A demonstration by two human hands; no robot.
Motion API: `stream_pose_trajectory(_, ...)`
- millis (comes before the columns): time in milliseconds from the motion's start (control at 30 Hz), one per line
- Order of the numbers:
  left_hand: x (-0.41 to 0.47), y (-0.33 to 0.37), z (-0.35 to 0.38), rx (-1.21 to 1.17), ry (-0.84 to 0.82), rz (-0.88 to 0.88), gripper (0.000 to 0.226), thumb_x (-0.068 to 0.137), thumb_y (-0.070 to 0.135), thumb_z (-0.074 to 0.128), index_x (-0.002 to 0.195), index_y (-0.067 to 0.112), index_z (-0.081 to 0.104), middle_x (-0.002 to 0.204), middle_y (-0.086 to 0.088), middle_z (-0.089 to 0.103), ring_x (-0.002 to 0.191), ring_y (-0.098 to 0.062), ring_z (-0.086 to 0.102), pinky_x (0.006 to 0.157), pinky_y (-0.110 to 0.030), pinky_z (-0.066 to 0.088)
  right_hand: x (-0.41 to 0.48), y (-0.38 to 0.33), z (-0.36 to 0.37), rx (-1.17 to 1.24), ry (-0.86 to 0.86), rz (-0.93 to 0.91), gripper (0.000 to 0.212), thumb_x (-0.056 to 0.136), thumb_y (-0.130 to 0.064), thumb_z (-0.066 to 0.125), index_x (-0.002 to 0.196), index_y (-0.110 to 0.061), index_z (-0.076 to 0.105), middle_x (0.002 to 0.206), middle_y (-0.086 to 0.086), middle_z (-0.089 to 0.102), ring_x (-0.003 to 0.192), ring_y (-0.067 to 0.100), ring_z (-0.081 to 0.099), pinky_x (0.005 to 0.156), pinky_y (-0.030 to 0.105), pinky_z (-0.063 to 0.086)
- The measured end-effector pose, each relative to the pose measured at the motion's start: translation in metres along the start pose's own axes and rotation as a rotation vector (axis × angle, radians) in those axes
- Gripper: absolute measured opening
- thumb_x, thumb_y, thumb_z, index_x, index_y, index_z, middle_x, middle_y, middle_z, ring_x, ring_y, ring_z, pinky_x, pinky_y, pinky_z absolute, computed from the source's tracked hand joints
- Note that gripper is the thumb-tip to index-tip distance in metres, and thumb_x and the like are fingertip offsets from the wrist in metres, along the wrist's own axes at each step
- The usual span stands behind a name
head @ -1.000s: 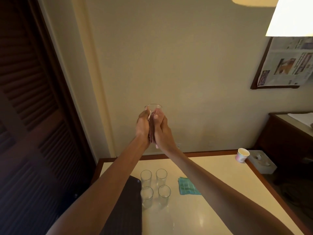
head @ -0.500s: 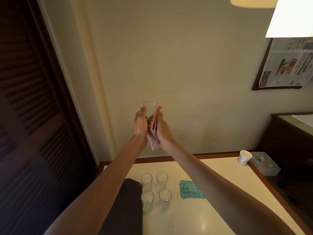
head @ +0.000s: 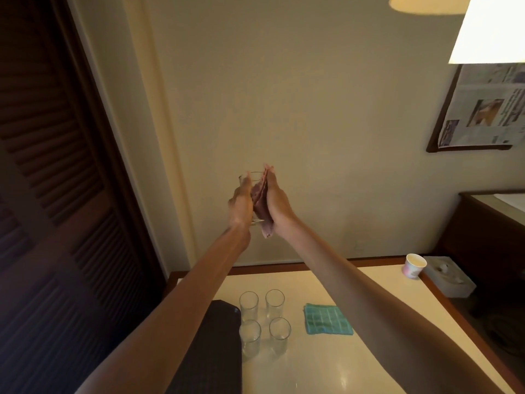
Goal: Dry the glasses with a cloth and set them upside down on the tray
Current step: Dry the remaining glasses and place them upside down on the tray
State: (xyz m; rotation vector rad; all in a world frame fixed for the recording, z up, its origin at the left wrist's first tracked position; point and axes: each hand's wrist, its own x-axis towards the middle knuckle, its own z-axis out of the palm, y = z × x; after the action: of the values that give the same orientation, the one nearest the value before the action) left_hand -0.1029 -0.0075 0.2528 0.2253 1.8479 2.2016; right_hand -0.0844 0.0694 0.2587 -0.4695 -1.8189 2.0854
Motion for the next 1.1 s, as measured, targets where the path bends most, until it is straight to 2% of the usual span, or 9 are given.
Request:
stream_pose_trajectory(167, 0.001, 0.002, -0.008, -0.091, -0.044, -0.025, 0.047, 0.106, 0.046, 0.044, 0.106, 0.003, 0.062, 0.072, -0.012, 0.065, 0.055, -0.014, 0.066, 0.044, -0.023, 0.05, -0.017, 0.029, 0.003, -0.337, 0.046, -0.363, 0.055, 0.103, -0.056, 0.035, 0.121, -0.009, 0.056, 0.091, 0.004, 0.073, 0.076, 0.005, 0.071, 0.064, 0.021, 0.054)
stream_pose_trajectory(300, 0.0, -0.001, -0.008, -0.176, -0.101, -0.08, 0.05, 0.11, 0.038, 0.034, 0.124, 0.006, 0.07, 0.108, -0.015, 0.075, 0.099, -0.027, 0.073, 0.069, -0.036, 0.059, 0.003, 0.022, -0.007, -0.527, 0.11, -0.628, 0.062, 0.102, -0.055, 0.039, 0.141, -0.007, 0.036, 0.129, 0.006, 0.058, 0.11, 0.012, 0.062, 0.094, 0.03, 0.054)
stream_pose_trajectory(433, -0.008, 0.007, 0.002, -0.133, -0.095, -0.04, 0.052, 0.112, 0.042, 0.029, 0.121, 0.014, 0.073, 0.11, -0.01, 0.077, 0.104, -0.028, 0.072, 0.082, -0.043, 0.058, 0.007, -0.009, -0.015, -0.169, 0.046, -0.298, 0.063, 0.1, -0.063, 0.037, 0.099, -0.01, 0.071, 0.08, 0.006, 0.071, 0.068, 0.017, 0.068, 0.071, 0.034, 0.058)
stream_pose_trajectory(533, -0.011, 0.01, 0.008, -0.03, -0.069, 0.025, 0.065, 0.096, 0.076, 0.033, 0.112, 0.031, 0.077, 0.114, -0.003, 0.077, 0.112, -0.026, 0.07, 0.095, -0.05, 0.054, 0.006, -0.016, -0.016, 0.049, 0.008, -0.013, 0.072, 0.096, -0.071, 0.031, 0.064, -0.023, 0.075, 0.07, 0.004, 0.073, 0.07, 0.025, 0.069, 0.076, 0.04, 0.054)
stream_pose_trajectory(667, 0.005, 0.001, 0.002, -0.069, 0.005, 0.021, 0.08, 0.083, 0.085, 0.045, 0.132, 0.025, 0.064, 0.126, -0.007, 0.071, 0.114, -0.023, 0.069, 0.101, -0.048, 0.053, 0.003, 0.001, -0.001, -0.056, 0.034, 0.025, 0.079, 0.093, -0.077, 0.026, 0.093, -0.014, 0.074, 0.092, 0.011, 0.077, 0.087, 0.026, 0.074, 0.089, 0.045, 0.058)
stream_pose_trajectory(733, 0.01, -0.001, -0.003, -0.126, 0.02, -0.019, 0.099, 0.069, 0.091, 0.05, 0.134, 0.016, 0.061, 0.124, -0.015, 0.071, 0.111, -0.026, 0.072, 0.094, -0.045, 0.059, -0.008, 0.015, 0.004, -0.183, 0.016, -0.117, 0.079, 0.097, -0.072, 0.025, 0.11, -0.003, 0.063, 0.095, 0.019, 0.074, 0.084, 0.024, 0.075, 0.079, 0.038, 0.06)
stream_pose_trajectory(800, 0.01, 0.001, -0.003, -0.149, 0.042, -0.037, 0.088, 0.083, 0.082, 0.048, 0.132, 0.01, 0.06, 0.121, -0.019, 0.072, 0.105, -0.028, 0.073, 0.076, -0.036, 0.06, -0.019, 0.02, 0.005, -0.321, 0.06, -0.328, 0.059, 0.102, -0.058, 0.033, 0.121, -0.004, 0.049, 0.094, 0.008, 0.07, 0.079, 0.015, 0.072, 0.066, 0.027, 0.056)
stream_pose_trajectory(933, 0.0, 0.011, -0.004, -0.197, 0.009, -0.12, 0.053, 0.109, 0.054, 0.036, 0.114, 0.013, 0.07, 0.1, -0.009, 0.076, 0.085, -0.023, 0.07, 0.055, -0.029, 0.056, -0.01, 0.016, 0.002, -0.469, 0.157, -0.6, 0.049, 0.102, -0.053, 0.041, 0.13, -0.013, 0.043, 0.117, 0.005, 0.064, 0.102, 0.019, 0.066, 0.084, 0.036, 0.057)
stream_pose_trajectory(1100, -0.006, 0.015, -0.001, -0.12, -0.018, -0.073, 0.054, 0.109, 0.052, 0.034, 0.117, 0.016, 0.074, 0.102, -0.012, 0.08, 0.101, -0.034, 0.075, 0.087, -0.052, 0.061, 0.0, -0.004, -0.007, -0.298, 0.116, -0.29, 0.078, 0.095, -0.074, 0.024, 0.107, -0.01, 0.068, 0.091, 0.006, 0.074, 0.078, 0.017, 0.073, 0.072, 0.035, 0.061)
